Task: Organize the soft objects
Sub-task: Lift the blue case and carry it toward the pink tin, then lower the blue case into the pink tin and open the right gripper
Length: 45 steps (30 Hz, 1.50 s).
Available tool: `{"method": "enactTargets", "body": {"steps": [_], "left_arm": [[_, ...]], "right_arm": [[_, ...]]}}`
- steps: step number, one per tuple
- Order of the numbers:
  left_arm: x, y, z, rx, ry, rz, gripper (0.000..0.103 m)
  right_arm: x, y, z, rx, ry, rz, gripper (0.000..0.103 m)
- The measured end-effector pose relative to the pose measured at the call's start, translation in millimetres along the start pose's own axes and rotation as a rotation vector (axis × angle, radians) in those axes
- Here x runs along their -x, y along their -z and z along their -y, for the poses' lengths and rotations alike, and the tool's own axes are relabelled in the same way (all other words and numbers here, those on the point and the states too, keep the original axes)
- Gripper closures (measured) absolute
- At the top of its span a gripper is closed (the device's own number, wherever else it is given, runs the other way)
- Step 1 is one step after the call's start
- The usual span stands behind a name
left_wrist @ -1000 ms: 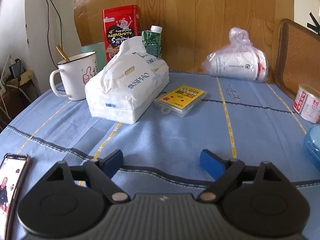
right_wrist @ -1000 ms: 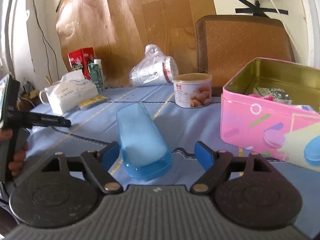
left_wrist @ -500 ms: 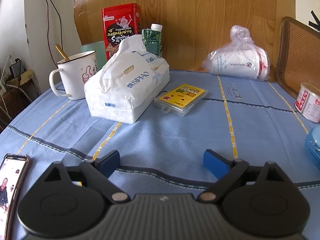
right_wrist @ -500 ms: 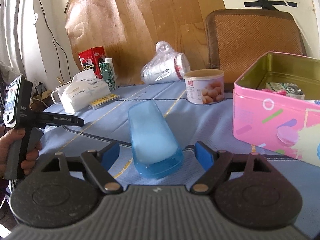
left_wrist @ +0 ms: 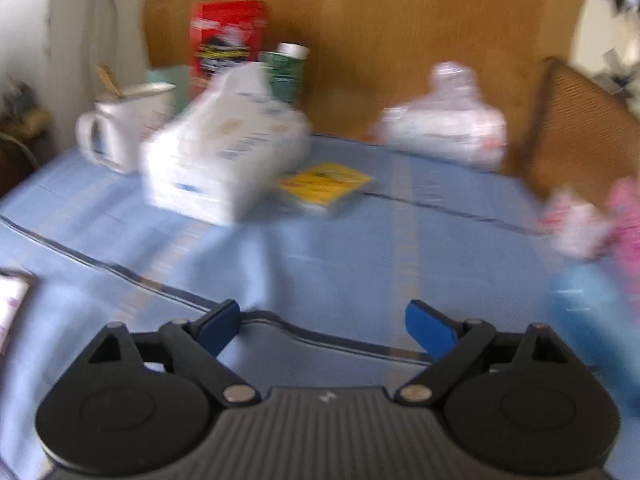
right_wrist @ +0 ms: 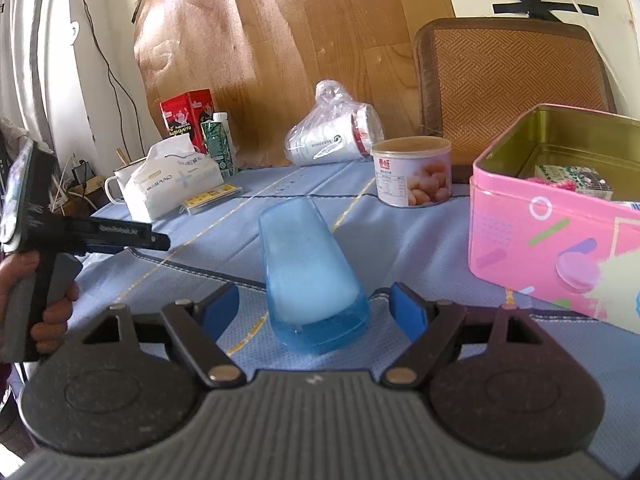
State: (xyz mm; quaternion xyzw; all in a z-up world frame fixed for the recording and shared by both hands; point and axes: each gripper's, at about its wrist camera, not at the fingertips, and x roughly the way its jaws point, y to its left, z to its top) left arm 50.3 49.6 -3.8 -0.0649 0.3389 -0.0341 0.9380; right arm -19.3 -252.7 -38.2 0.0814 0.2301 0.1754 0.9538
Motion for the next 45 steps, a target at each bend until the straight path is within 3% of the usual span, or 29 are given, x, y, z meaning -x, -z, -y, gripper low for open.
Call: {"method": "enactTargets", "body": {"steps": [4,7,9,10,11,13,19,24,29,33,36,37,40,45], "left_arm": [[6.1,-6.8,31.4,0.061,0.271,-0.087,0.018],[-4.7,-8.7,63.0,0.064,0.408,-0.180,0.019],[-16.9,-6.5,84.4,0.049,0.448,-0.242,0.027],[-18.2,-5.5,93.4,0.037,0.447,-0.223,0.027],[-18.5,-4.5,101.4,0.013,0.458,-0.204,0.041],[-20.8,-5.7,108.8,0.037,0.511,-0.230,0.053],[8.2,-18.6,147.1,-0.050,0.543,-0.162,0.055],[33.3,-36.6,208.4,-0.190,0.642,-0.066,0.054],[32.1,-45.1,284.9,-0.292,0.744,-0.052,0.054],[10.7,-41.5,340.3,-0.350,0.764,-0.056,0.045],[-7.9,-35.0,365.0,-0.369,0.702,-0.074,0.045],[-12.1,-32.8,364.5,-0.359,0.690,-0.079,0.045],[-14.5,-28.4,346.8,-0.332,0.700,-0.092,0.045],[-3.7,-24.1,311.5,-0.317,0.645,-0.059,0.044]], "right_arm": [[-1.6,0.0,-1.1,0.001,-0.001,-0.009,0.019],[-1.0,0.2,-1.5,0.006,0.002,-0.007,0.019],[-2.7,0.1,-1.8,0.008,0.006,-0.016,0.026],[-5.2,0.3,-2.0,0.009,0.007,-0.032,0.045],[-8.1,0.3,-1.5,0.007,0.003,-0.053,0.045],[-6.4,-0.1,-0.7,0.002,0.001,-0.046,0.046],[23.9,4.6,-0.2,-0.007,0.048,0.105,0.047],[63.0,-7.4,14.8,-0.040,0.158,0.275,0.047],[94.7,-21.4,48.8,-0.087,0.320,0.385,0.047],[94.9,-29.6,83.0,-0.104,0.466,0.398,0.047],[73.1,-35.4,111.6,-0.098,0.626,0.365,0.045],[71.3,-34.4,117.8,-0.110,0.643,0.352,0.046],[83.7,-22.0,123.4,-0.155,0.594,0.389,0.046],[85.7,-10.4,107.1,-0.132,0.551,0.396,0.046]]}}
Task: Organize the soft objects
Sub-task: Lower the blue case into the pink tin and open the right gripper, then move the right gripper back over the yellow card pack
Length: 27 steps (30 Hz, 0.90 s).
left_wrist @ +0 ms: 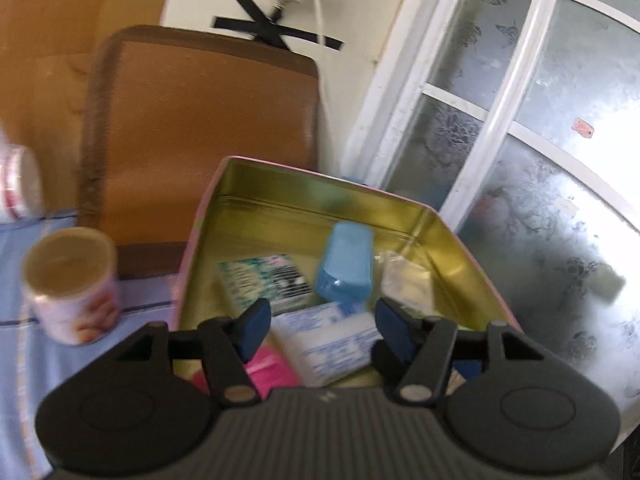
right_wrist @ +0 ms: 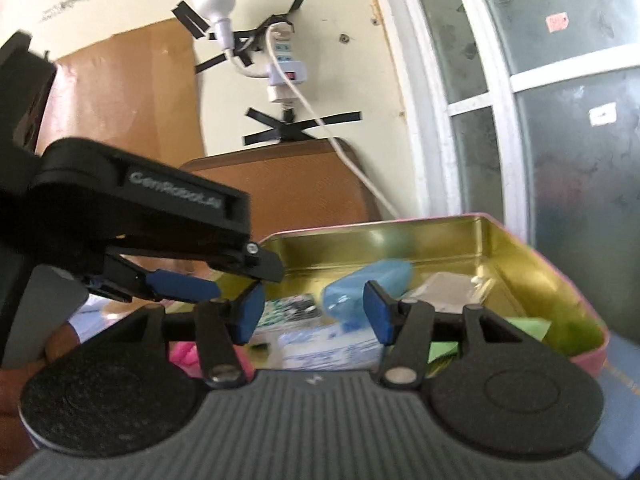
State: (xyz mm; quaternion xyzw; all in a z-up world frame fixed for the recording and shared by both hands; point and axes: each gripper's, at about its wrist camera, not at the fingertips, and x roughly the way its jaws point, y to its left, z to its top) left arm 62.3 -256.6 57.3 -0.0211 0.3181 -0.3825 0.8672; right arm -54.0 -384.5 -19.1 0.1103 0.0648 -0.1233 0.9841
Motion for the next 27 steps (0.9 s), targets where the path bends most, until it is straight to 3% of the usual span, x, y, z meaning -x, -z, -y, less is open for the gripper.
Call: {"method": "enactTargets", "body": {"steps": [11,19,27], "left_arm": [[54.5,18.7,-5.1,-0.129,-0.215,0.055,0.041],[83.2,42.7,-51.3,-0.077,-0.314,0.050,0.041],[122.0,63.8,-117.5,-0.008,-0.446,0.072,0.038]], "right_arm": [[29.3,-5.7,-15.2,-0.036,-0.010,0.030,0.046],[34.8,-9.0,-28.8,-0.104,-0.042,-0.018,0.046],[30.4,-2.0,-91.3,-0.003,-0.152,-0.072,0.046]]}}
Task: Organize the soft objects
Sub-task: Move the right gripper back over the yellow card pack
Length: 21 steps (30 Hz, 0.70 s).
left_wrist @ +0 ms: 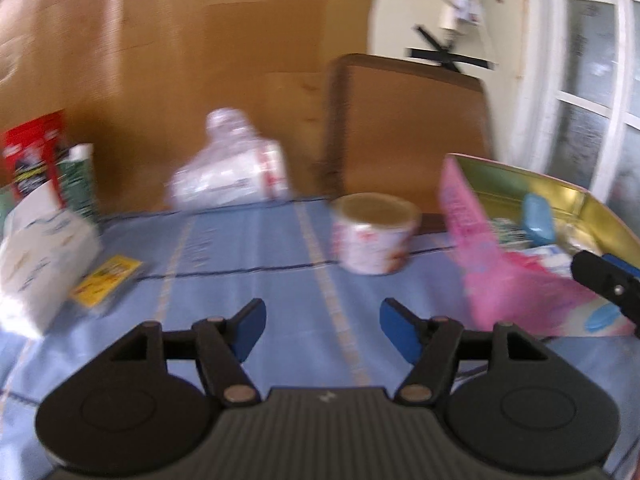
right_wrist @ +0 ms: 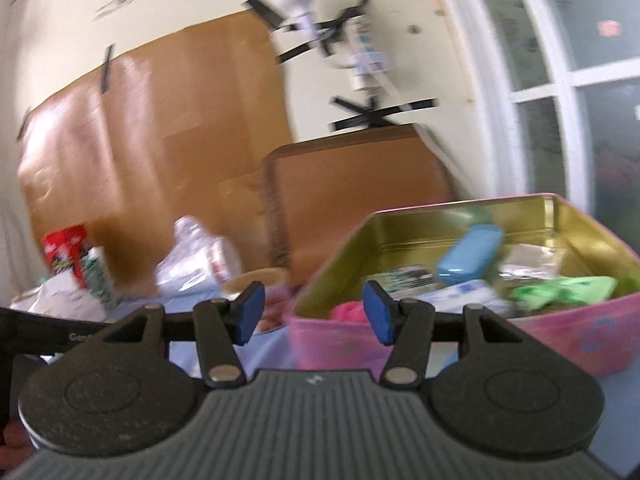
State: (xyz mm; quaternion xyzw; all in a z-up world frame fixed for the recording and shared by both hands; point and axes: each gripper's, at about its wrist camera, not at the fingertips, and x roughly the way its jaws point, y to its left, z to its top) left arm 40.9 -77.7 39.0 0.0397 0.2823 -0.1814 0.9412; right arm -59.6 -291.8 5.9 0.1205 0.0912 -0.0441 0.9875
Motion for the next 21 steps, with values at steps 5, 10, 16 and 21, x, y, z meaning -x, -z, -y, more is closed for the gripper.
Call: {"method": "enactTargets", "body": {"steps": [5,10,16,21], "left_arm": [[1.4,16.8,-48.4,0.044,-0.092,-0.007,0.038],[2.0,33.8,-96.9,0.097,-0.181,-0.019,0.037],[5.0,49.5,-147.2,0.133,-0.289,-0.021,0.036],[14.0,57.7,-189.4,0.219,-0.368,0.009,0.034]], "right_arm": [[-14.3,5.2,-39.2,0.054,-0.082,-0.062,0.046],[-31.7,10.7,-76.1,0.098,-0.174,-0.133,0.046],[-59.6,20.6,-114.6,0.138,-0.271,-0.248,0.045],[-88.7,26.9,-147.0,0.153,-0.343,-0.356,0.044]]}}
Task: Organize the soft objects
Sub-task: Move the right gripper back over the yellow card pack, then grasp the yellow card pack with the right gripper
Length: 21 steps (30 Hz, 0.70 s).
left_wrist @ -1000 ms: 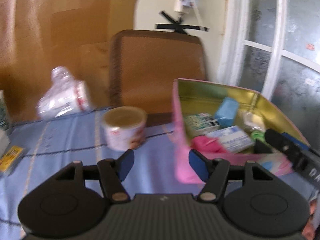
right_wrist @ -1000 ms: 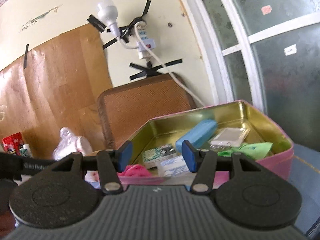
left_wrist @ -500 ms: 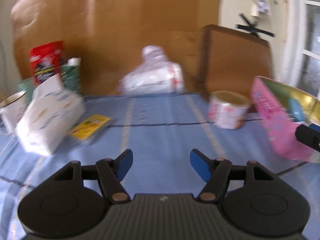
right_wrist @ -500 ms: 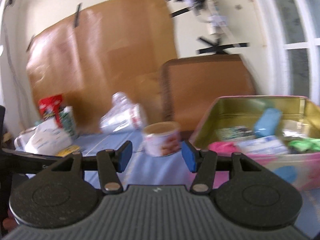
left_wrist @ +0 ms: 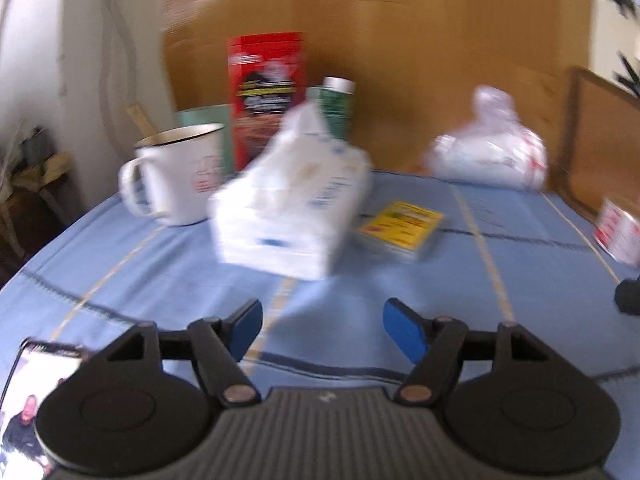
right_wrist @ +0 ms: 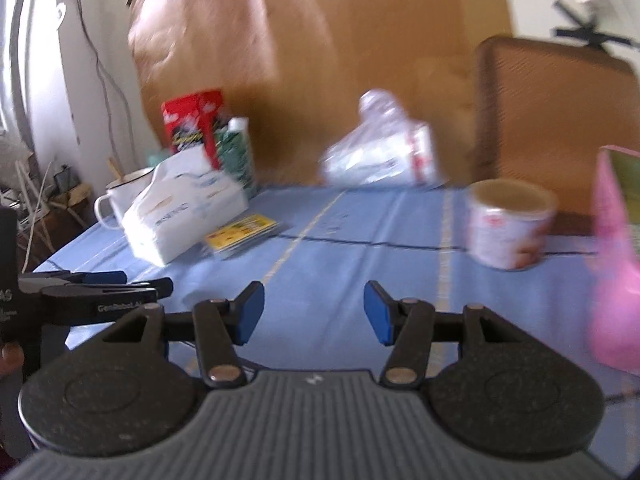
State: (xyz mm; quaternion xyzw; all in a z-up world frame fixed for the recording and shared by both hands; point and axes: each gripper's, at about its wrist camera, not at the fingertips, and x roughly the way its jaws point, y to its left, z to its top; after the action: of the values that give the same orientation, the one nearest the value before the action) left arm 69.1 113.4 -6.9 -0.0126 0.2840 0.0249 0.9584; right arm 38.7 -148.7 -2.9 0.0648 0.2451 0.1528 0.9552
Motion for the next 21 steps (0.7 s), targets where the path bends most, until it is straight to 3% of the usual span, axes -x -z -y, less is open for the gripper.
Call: {"method": "enactTargets", "body": {"steps": [2,5,8,15,21], "left_arm": [[0.0,-0.8,-19.9,0.090,-0.013,0.023,0.034],[1.3,0.6,-41.0,0.220,0.004,0.045,0.033],[6.2,3.7,-51.6,0.289,0.005,0.075,0.031],[10.8,4.8,-53.9,0.298,0.020,0.106,0.029],[12.1,3.8,-50.0,0.281,0.019,0.123,0.026]], "right_arm": [[-20.5,-8.5,-9.2,-0.016,-0.028,-0.036,0.036],[-53.3,-20.3,-26.6,-0.035,-0.057,-0.088,0.035],[-90.6,-34.0,-46.6,-0.011,-0.043,-0.109,0.033],[-155.1,-53.7,-72.5,0.057,-0.026,-0.183,0.022],[-195.2,-69.3,-58.0,-0.095,-0.005,-0.244,0.018]]}}
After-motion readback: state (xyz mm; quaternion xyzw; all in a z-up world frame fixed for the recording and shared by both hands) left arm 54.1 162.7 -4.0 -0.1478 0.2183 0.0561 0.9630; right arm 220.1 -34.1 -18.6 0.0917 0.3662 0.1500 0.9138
